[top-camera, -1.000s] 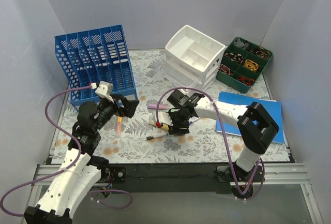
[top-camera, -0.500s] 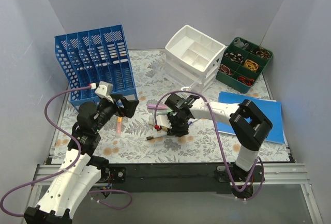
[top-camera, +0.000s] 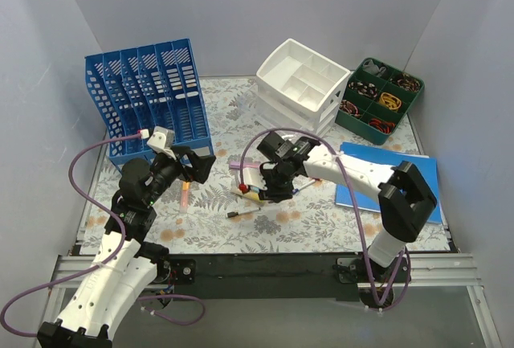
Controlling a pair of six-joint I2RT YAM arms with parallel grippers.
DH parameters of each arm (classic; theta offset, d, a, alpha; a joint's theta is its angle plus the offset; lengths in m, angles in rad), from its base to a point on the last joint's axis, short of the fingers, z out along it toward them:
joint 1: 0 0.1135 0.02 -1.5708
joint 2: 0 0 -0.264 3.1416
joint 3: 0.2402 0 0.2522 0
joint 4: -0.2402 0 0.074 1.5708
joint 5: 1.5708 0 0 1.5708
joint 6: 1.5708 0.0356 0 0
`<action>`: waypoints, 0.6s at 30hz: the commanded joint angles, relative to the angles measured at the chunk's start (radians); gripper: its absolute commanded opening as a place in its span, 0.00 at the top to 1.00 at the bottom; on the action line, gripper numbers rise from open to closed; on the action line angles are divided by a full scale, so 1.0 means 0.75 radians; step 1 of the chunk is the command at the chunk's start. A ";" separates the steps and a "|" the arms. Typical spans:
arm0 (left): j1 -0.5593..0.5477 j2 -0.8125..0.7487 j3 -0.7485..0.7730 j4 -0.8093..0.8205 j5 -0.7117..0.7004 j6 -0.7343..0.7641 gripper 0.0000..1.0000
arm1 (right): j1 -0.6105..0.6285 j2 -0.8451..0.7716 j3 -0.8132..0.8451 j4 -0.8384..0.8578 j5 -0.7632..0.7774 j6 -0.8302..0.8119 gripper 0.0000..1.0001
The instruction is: Organize the desk
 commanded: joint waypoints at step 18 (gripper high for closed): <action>0.006 0.020 0.000 -0.016 -0.012 0.025 0.02 | -0.498 0.082 0.952 0.043 -0.156 0.430 0.82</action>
